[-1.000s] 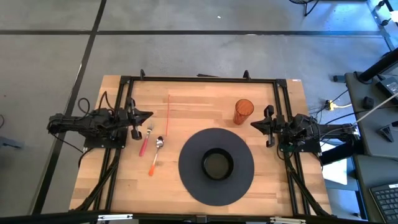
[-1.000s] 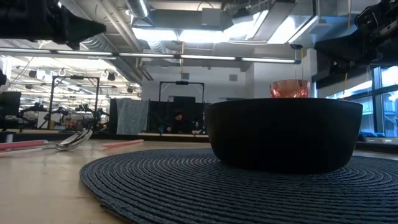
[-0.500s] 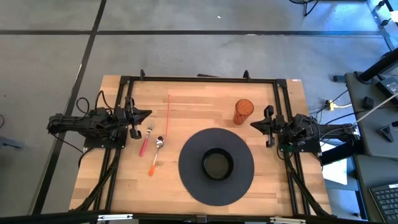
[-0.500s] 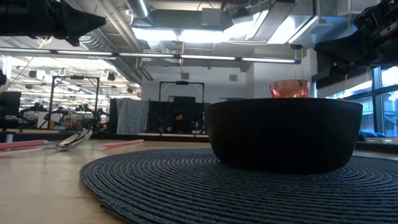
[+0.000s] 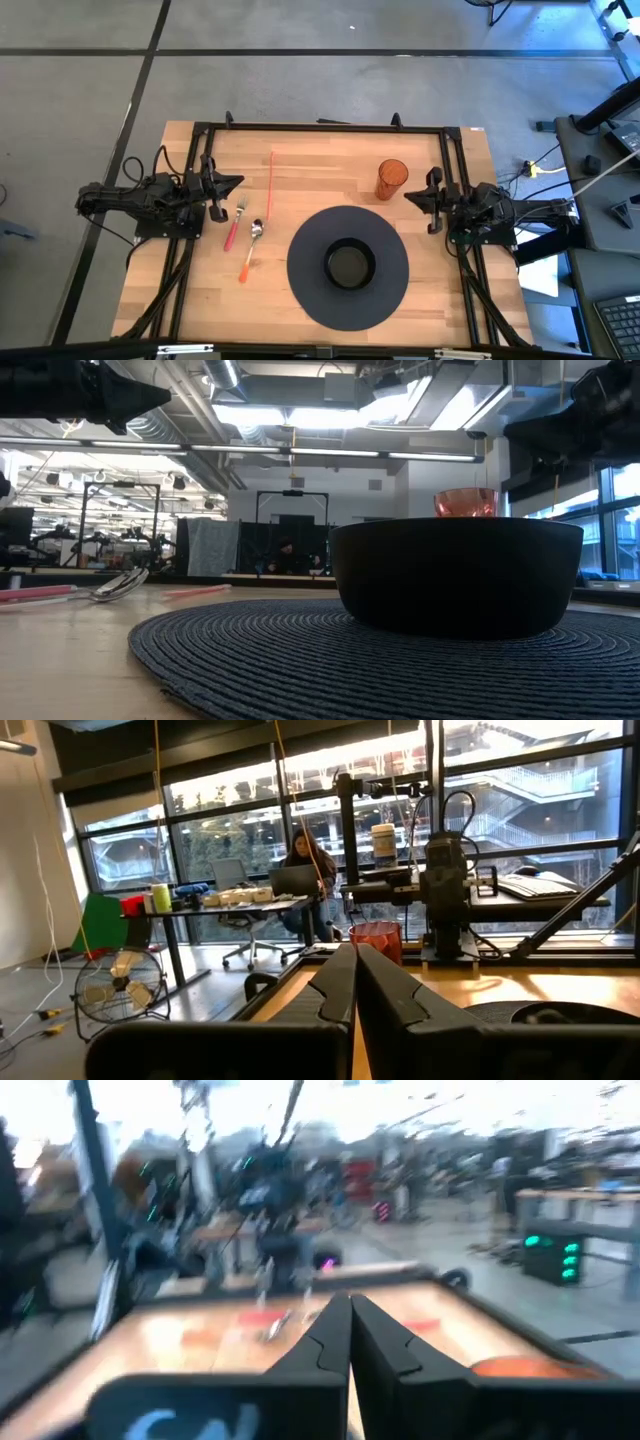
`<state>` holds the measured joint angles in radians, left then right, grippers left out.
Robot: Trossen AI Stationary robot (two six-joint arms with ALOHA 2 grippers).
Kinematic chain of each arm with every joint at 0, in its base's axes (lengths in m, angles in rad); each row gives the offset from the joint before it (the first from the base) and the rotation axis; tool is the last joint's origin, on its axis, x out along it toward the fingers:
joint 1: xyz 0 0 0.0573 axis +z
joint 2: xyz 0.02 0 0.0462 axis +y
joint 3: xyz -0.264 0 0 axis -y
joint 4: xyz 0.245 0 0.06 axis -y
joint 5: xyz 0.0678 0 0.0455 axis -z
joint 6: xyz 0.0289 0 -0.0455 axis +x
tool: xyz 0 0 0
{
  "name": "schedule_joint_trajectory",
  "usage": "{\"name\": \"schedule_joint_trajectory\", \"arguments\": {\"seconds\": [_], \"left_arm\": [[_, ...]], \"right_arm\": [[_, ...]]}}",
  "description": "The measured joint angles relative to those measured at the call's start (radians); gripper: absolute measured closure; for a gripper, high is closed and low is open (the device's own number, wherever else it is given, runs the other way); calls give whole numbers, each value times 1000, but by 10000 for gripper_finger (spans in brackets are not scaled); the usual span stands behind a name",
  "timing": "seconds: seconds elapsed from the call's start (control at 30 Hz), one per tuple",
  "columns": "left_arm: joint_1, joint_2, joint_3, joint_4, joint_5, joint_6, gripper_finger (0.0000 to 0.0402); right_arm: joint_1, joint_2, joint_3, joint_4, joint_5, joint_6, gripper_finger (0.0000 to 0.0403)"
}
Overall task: Pick & Place Utensil
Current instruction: Put the brown glass on the top right of the black bowl
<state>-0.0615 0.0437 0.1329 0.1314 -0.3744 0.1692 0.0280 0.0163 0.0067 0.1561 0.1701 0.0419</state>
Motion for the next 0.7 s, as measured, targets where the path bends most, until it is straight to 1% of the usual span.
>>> {"name": "schedule_joint_trajectory", "arguments": {"seconds": [0.03, 0.13, 0.23, 0.33, 0.4, 0.5, 0.6, 0.7], "left_arm": [[0, 0, 0, 0, 0, 0, 398], [0, 0, 0, 0, 0, -1, 396], [0, 0, 0, 0, 0, -2, 396], [0, 0, 0, 0, 0, -1, 398], [0, 0, 0, 0, 0, -1, 399], [0, 0, 0, -2, 1, -8, 399], [0, 0, 0, -13, 2, -26, 397], [0, 0, 0, -24, 2, -26, 396]], "right_arm": [[0, 6, 0, 34, 20, 15, 399], [0, 35, 22, 103, 21, -10, 400], [0, 98, 105, 65, 22, -30, 398], [0, 227, 244, -40, 35, -46, 400], [1, 349, 358, -143, 101, -47, 399], [0, 543, 573, -382, 201, -49, 394], [0, 728, 808, -666, 194, -45, 389], [1, 898, 1035, -902, 185, -18, 379]]}}
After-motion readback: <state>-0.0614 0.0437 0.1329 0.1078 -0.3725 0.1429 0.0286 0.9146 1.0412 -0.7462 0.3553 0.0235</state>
